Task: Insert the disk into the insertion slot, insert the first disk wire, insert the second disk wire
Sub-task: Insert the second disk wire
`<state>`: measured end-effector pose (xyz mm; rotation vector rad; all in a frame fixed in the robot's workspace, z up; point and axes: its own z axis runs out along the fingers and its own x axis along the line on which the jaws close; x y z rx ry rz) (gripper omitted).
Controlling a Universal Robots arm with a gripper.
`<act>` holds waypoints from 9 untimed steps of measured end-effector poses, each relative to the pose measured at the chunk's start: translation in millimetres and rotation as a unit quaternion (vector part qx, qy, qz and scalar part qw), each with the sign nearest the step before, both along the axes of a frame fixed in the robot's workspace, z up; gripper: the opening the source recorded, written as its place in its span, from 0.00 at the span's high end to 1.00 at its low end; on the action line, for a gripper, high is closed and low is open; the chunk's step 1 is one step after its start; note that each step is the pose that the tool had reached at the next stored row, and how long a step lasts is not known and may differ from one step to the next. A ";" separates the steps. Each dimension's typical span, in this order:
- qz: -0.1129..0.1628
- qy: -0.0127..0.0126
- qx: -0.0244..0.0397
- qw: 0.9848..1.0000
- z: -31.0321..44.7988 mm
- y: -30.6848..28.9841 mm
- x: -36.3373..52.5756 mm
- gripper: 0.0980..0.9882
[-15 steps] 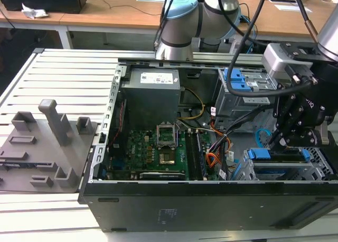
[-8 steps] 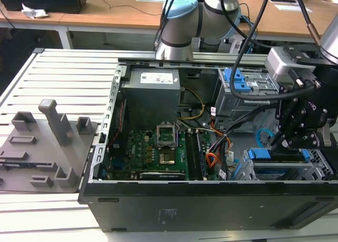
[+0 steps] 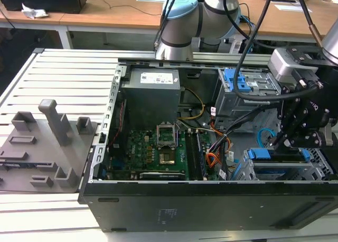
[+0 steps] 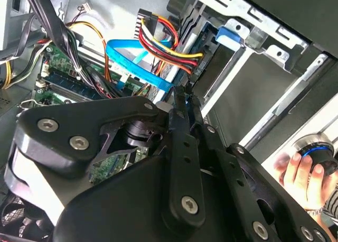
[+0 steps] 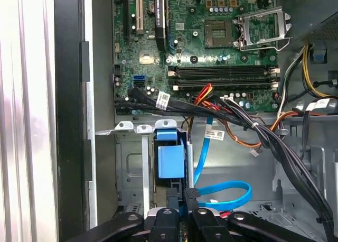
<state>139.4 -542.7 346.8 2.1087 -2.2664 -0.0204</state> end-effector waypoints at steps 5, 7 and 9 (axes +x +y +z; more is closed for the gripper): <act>0.000 0.000 0.000 1.000 -1.9 0.4 2.6 0.93; 0.000 0.000 0.000 1.000 -2.6 0.4 3.0 0.93; 0.000 0.000 0.001 1.000 -3.6 0.4 3.3 0.93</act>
